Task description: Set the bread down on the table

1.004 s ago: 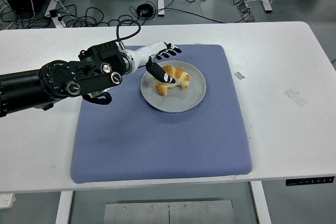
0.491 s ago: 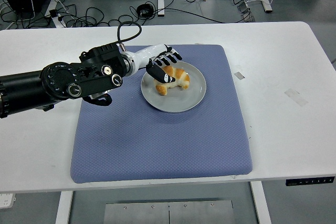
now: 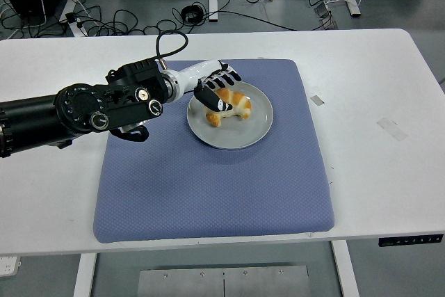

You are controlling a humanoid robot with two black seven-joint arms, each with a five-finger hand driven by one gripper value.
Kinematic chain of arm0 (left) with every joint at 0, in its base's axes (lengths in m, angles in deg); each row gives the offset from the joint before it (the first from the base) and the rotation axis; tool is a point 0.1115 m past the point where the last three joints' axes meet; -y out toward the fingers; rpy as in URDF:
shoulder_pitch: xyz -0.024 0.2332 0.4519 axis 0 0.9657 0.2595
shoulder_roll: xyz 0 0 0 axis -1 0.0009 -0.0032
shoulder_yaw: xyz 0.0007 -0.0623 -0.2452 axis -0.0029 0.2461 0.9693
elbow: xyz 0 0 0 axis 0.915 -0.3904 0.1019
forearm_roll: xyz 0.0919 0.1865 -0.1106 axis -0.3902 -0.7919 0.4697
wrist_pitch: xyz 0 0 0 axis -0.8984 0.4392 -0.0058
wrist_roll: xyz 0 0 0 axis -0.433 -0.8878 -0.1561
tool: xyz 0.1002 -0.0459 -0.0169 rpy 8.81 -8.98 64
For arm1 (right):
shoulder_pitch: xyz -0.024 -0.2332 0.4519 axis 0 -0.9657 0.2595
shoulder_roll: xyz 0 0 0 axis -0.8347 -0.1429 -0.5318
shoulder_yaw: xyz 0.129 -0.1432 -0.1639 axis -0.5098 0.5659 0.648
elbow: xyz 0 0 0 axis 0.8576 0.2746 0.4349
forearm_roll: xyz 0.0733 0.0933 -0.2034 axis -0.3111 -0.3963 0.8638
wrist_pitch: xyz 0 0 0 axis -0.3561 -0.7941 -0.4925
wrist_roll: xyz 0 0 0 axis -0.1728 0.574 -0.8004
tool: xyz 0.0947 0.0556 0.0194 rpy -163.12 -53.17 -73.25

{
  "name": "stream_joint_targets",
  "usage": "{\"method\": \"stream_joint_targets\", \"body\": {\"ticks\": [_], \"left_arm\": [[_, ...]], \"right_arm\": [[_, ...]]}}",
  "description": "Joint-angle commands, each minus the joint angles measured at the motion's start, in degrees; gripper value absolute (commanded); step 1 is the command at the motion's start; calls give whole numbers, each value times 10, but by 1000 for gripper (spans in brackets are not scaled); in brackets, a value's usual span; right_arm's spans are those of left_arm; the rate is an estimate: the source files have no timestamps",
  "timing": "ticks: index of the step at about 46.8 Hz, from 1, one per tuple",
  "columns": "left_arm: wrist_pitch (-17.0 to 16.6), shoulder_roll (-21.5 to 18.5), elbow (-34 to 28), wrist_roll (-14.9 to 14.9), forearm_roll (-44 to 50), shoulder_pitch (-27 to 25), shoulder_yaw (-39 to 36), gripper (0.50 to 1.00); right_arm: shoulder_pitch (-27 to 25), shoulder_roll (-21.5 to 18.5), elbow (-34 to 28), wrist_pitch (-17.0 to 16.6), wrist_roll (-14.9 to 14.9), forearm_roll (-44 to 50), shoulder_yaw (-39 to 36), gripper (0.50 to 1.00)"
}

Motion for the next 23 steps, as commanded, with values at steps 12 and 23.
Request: {"method": "stream_joint_targets", "body": {"ticks": [12, 23], "left_arm": [[-1, 0, 3, 2, 0, -1, 4, 810], [-1, 1, 4, 3, 0, 0, 1, 808]], "right_arm": [[0, 0, 0, 0, 0, 0, 0, 1000], [0, 0, 0, 0, 0, 0, 0, 1000]]}}
